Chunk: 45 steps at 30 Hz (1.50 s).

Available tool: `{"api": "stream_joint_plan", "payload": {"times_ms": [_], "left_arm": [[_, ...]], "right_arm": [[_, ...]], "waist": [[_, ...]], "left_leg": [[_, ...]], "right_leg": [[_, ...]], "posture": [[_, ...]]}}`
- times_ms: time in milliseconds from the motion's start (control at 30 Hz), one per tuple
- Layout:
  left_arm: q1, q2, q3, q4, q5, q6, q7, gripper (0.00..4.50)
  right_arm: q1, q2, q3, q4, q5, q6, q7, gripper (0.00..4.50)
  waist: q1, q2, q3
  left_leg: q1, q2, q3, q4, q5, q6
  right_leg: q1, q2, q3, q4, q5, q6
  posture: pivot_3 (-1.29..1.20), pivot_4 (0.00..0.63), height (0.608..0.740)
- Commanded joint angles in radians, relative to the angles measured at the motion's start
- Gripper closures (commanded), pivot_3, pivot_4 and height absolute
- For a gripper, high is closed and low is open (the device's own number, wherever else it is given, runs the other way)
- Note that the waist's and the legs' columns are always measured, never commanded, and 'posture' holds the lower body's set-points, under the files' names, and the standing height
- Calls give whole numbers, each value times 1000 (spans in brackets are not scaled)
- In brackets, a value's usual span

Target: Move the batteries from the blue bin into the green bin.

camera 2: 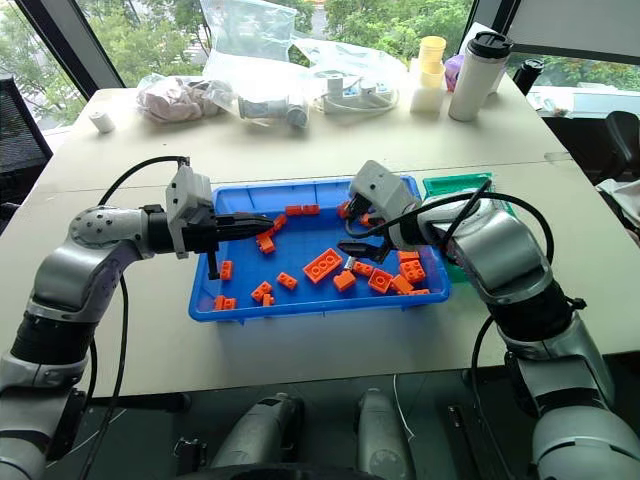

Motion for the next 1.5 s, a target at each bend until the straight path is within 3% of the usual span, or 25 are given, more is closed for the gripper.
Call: {"api": "stream_joint_plan", "payload": {"times_ms": [33, 400, 800, 900, 1133, 1367, 1500], "left_arm": [[17, 23, 44, -61, -12, 14, 21, 4500], [39, 27, 57, -112, -19, 51, 50, 4500], [27, 12, 47, -79, -9, 32, 50, 4500], [29, 8, 44, -70, -4, 20, 47, 4500], [34, 9, 43, -63, -4, 7, 45, 4500], [40, 12, 45, -63, -2, 1, 42, 4500], [42, 7, 41, -52, -1, -8, 34, 4500]], "right_arm": [[32, 38, 15, 21, -29, 28, -79, 60], [51, 242, -66, 92, -35, 160, -265, 60], [72, 234, -26, 8, 0, 264, -291, 60], [78, 248, -22, 14, -2, 253, -309, 914], [60, 259, -1, 79, -20, 194, -333, 4483], [-17, 179, -106, 21, 2, 218, -305, 4483], [-119, -35, -311, 37, -6, 209, -275, 4483]], "waist": [[-1, 0, 0], [-2, 0, 0], [-4, 0, 0], [-4, 0, 0], [-5, 0, 0], [-4, 0, 0], [4, 1, 1]], "left_leg": [[0, 0, 0, 0, 0, 0], [0, 0, 0, 0, 2, -4], [0, 0, 0, -1, 2, -4], [0, 0, 0, -1, 2, -4], [0, 0, 0, -1, 2, -4], [0, 0, 0, -1, 2, -4], [0, -1, 0, 0, 1, -2]], "right_leg": [[0, 0, 0, 0, 0, 0], [-1, 1, 1, 1, 0, 0], [-1, 1, 0, 1, 0, 0], [-1, 1, 0, 1, 0, 0], [-1, 1, 0, 1, 0, 0], [0, 1, 0, 1, 0, 0], [-1, 1, 0, 1, 0, 0]], "posture": [[0, 150, 740], [0, 150, 740], [0, 150, 740], [0, 150, 740], [0, 150, 740], [0, 150, 740], [0, 150, 740]]}}
